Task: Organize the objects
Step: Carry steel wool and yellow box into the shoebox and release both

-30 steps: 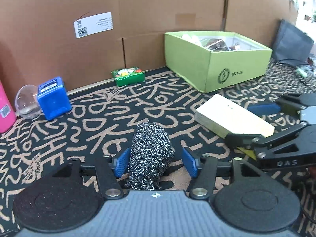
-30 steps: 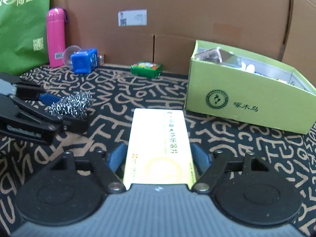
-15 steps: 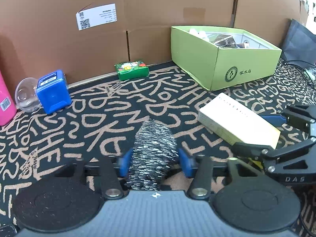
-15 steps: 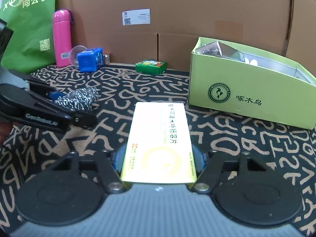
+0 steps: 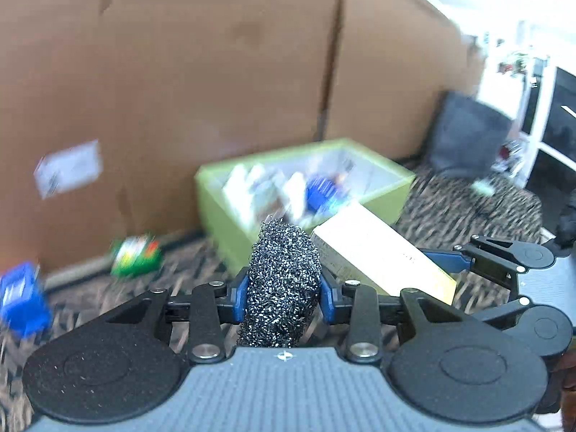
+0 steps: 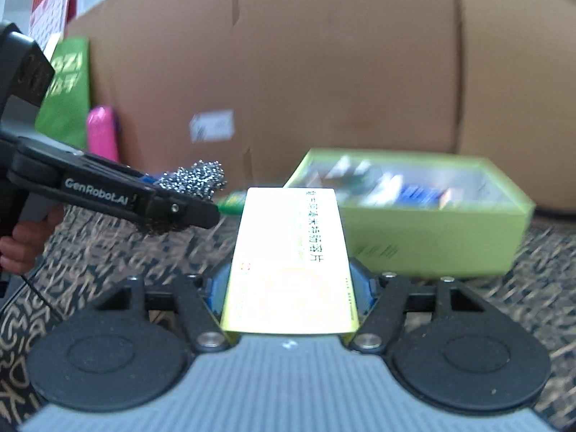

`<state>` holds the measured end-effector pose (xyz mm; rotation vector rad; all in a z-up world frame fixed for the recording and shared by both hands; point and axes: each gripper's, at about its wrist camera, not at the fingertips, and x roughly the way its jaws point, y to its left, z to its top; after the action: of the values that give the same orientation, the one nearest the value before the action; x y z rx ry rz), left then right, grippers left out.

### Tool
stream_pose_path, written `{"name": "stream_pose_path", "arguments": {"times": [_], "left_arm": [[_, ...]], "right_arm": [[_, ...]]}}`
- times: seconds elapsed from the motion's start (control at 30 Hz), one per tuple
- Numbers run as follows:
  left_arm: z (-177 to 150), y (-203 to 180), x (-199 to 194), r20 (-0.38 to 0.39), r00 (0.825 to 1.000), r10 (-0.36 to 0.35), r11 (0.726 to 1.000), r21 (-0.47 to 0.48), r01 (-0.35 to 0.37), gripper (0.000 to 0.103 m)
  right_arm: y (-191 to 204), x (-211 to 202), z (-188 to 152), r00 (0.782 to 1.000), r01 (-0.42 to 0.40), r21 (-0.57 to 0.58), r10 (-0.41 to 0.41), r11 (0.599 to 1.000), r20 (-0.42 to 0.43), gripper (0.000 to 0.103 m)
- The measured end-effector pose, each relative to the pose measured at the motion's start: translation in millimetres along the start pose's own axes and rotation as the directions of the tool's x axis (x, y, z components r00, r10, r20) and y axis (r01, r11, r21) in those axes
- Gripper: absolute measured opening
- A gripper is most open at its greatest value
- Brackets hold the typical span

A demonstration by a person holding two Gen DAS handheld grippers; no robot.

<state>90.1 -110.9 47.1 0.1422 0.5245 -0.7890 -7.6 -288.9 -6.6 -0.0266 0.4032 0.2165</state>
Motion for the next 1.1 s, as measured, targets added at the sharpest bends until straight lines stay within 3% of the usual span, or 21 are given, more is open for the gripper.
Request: {"name": "stream_pose_path", "arguments": {"times": [0.17,0.37,0.47,0.53,0.73,0.77,0.8,0.87,1.1], "left_arm": [[52,-22,31,0.052,0.998,-0.047,0.999,0.006,0.046,0.04],[86,-30,91,0.055,0.998,-0.016,1.0,-0.025,0.018,0.04],[87,-32,129,0.021,0.999,0.024,1.0,-0.01,-0.024,0.04],[84,-28,149,-0.02,1.0,0.012,0.999,-0.042,-0.012,0.04],[79,-30,175,-0.043,0.998,0.04,0.999,-0.023,-0.041,0.042],[79,-30,176,-0.029,0.999,0.046,0.999,-0.02,-0.046,0.048],[77,-29,175,-0.003,0.999,0.049,0.998,-0.026,-0.049,0.067],[73,-27,169,0.029,0.998,0.059,0.997,-0.054,-0.057,0.089],[58,-18,146,0.078,0.994,0.079,0.994,-0.086,-0.072,0.09]], "right_arm": [[-43,-8,41,0.983,0.151,-0.016,-0.149,0.988,0.109,0.065],[-89,26,69,0.949,0.287,-0.016,-0.282,0.958,0.141,0.065],[-111,60,64,0.948,0.305,-0.009,-0.302,0.952,0.1,0.065],[-125,80,56,0.955,0.29,0.019,-0.291,0.957,0.055,0.065],[-138,119,50,0.963,0.268,0.037,-0.269,0.963,0.03,0.065],[-137,125,49,0.96,0.28,0.02,-0.28,0.96,0.022,0.066],[-137,132,48,0.96,0.28,-0.004,-0.28,0.96,0.006,0.067],[-137,142,42,0.963,0.264,-0.035,-0.266,0.964,-0.048,0.082],[-130,118,33,0.958,0.287,-0.015,-0.287,0.958,0.02,0.096]]}}
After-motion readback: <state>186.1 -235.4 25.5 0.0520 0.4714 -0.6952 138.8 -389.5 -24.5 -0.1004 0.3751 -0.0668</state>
